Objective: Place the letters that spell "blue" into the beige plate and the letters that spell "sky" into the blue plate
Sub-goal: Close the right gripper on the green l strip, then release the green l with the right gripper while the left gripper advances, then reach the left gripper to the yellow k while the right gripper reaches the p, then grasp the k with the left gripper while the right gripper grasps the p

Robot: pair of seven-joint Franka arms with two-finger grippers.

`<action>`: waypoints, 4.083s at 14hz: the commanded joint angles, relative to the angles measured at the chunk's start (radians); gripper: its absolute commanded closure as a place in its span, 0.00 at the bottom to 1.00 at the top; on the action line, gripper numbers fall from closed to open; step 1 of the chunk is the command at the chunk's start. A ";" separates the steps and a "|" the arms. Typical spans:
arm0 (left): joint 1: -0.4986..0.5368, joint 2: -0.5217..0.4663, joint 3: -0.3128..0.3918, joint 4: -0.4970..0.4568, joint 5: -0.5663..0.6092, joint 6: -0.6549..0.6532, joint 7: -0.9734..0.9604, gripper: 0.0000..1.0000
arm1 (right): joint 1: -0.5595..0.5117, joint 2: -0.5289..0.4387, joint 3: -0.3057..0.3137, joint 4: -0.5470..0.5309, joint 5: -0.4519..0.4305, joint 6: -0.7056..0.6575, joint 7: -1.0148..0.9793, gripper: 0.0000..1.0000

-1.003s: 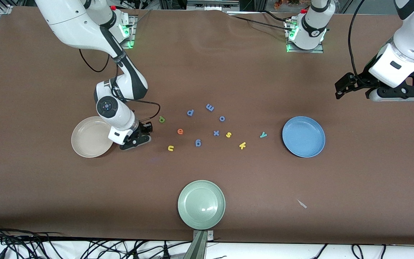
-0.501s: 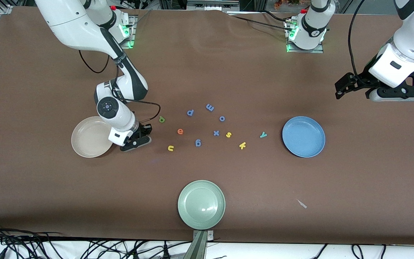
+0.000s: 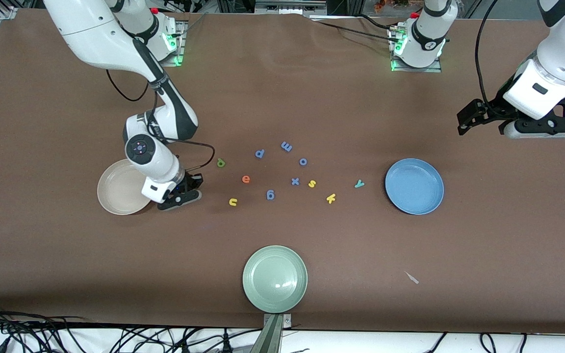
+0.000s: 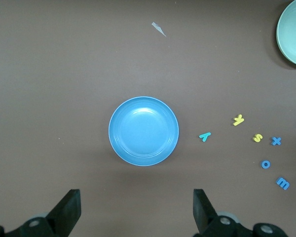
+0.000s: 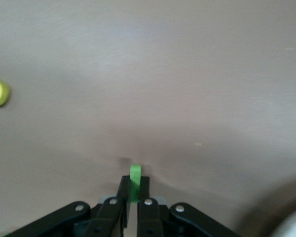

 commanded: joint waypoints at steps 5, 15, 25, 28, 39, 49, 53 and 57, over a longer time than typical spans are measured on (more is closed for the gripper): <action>-0.057 0.168 0.000 0.019 -0.009 -0.034 0.013 0.00 | -0.173 -0.064 -0.012 0.023 -0.012 -0.198 -0.115 1.00; -0.263 0.653 -0.029 0.375 -0.029 0.008 0.266 0.00 | -0.179 -0.069 -0.015 0.022 0.003 -0.244 -0.057 0.00; -0.409 0.815 -0.026 0.303 -0.049 0.352 0.507 0.00 | -0.072 -0.080 0.161 -0.016 -0.014 -0.228 0.469 0.00; -0.398 0.841 -0.026 0.259 0.001 0.462 0.574 0.00 | -0.055 -0.130 0.183 -0.110 -0.019 -0.153 0.499 0.00; -0.375 0.877 -0.021 0.254 0.067 0.530 0.662 1.00 | 0.025 -0.064 0.172 -0.172 -0.103 0.019 0.557 0.00; -0.159 0.609 0.029 0.204 0.194 0.163 0.758 1.00 | 0.034 -0.032 0.172 -0.159 -0.104 0.025 0.563 0.31; -0.086 0.599 0.026 0.046 0.207 0.247 0.769 1.00 | 0.036 -0.028 0.172 -0.159 -0.104 0.035 0.565 0.44; -0.039 0.608 0.026 -0.139 0.211 0.559 0.771 0.85 | 0.042 -0.024 0.174 -0.159 -0.104 0.036 0.565 0.54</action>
